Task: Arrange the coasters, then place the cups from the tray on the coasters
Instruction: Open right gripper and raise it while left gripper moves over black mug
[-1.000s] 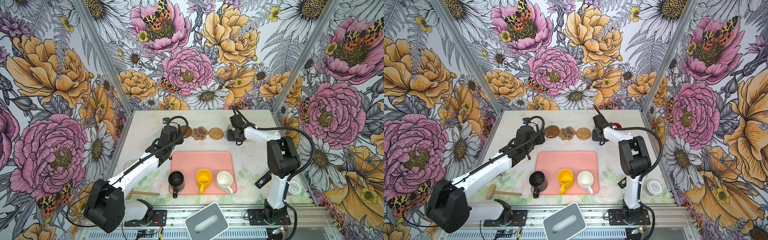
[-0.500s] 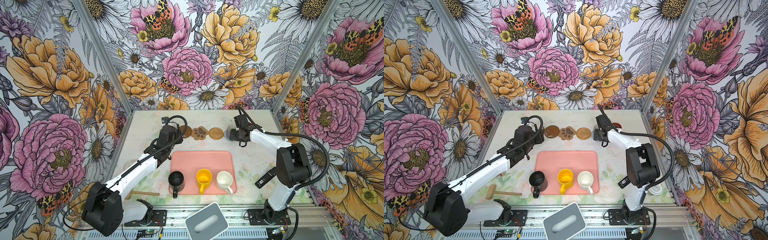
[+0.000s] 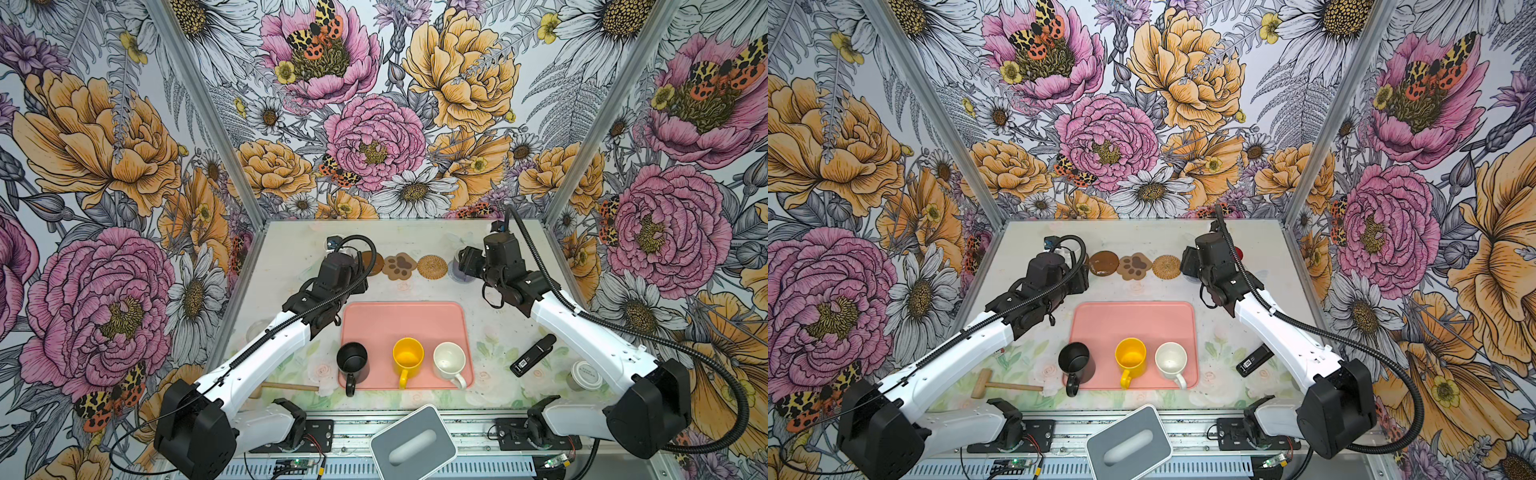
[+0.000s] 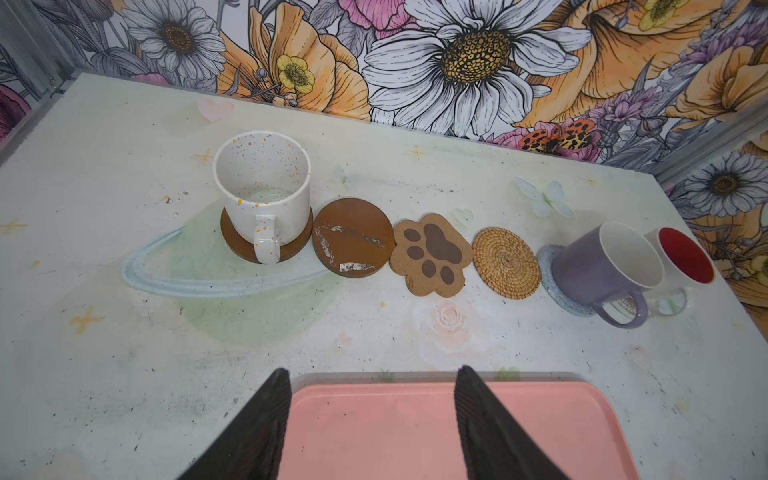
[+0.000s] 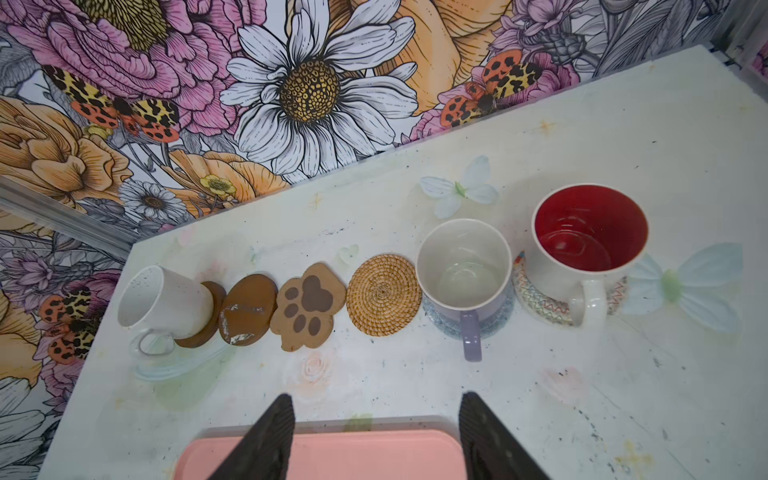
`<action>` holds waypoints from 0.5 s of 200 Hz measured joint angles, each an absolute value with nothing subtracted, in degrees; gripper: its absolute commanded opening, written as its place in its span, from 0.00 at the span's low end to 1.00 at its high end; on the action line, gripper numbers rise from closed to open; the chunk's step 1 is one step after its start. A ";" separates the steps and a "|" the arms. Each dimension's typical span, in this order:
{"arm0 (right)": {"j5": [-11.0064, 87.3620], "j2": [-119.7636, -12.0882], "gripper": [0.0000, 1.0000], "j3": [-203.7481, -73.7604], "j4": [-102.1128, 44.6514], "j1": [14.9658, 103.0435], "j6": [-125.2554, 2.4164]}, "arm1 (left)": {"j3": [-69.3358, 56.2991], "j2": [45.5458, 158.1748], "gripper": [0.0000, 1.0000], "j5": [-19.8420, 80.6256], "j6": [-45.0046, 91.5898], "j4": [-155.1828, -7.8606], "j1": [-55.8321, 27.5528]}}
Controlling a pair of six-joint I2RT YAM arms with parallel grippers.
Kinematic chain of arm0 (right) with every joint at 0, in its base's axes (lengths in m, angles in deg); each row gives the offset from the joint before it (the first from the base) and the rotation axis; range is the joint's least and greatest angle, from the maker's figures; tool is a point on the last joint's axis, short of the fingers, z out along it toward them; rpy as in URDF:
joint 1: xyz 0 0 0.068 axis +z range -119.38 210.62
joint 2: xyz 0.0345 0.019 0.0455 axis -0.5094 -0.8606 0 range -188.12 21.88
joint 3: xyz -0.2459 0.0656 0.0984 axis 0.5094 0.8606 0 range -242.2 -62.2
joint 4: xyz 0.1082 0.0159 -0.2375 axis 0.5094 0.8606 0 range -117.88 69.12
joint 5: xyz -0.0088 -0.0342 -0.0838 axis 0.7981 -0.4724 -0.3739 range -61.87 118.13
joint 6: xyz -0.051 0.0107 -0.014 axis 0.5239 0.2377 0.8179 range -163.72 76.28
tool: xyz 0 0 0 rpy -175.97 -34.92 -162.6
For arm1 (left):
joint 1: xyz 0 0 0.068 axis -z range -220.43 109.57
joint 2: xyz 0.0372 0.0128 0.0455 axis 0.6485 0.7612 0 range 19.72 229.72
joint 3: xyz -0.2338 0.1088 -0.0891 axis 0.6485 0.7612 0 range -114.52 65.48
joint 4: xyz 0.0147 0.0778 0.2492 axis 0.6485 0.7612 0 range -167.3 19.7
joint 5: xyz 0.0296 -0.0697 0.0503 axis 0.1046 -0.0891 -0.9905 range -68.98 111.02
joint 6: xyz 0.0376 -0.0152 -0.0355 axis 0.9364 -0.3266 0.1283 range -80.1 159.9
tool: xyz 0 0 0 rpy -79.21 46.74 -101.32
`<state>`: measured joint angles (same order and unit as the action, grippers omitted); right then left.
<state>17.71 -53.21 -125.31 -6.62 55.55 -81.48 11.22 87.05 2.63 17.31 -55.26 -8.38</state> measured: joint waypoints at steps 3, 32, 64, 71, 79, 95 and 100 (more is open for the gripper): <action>17.71 -53.19 0.65 -125.18 -6.95 55.68 -81.63 | 11.09 86.55 0.65 2.52 17.31 -54.45 -7.72; 17.93 -53.17 0.66 -123.46 -9.44 56.60 -82.75 | 10.98 81.91 0.64 1.51 16.15 -47.17 -2.67; 18.04 -53.08 0.67 -121.62 -10.60 56.60 -83.20 | 10.98 76.18 0.63 0.86 13.83 -37.90 1.13; 18.28 -53.06 0.67 -121.40 -10.65 56.60 -83.20 | 10.98 74.83 0.63 0.86 13.09 -36.00 1.81; 18.50 -53.02 0.67 -121.16 -10.91 56.60 -83.23 | 10.98 73.28 0.61 0.86 12.24 -33.86 2.53; 19.22 -53.02 0.67 -120.72 -11.78 56.60 -83.25 | 11.00 70.35 0.59 0.92 9.92 -29.84 4.15; 19.48 -53.02 0.67 -120.57 -12.15 56.60 -83.29 | 11.03 69.52 0.58 0.92 9.07 -28.70 4.72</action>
<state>19.48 -53.02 -120.57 -12.15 56.60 -83.29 11.03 69.52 0.92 9.07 -28.70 4.72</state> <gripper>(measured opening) 0.672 0.594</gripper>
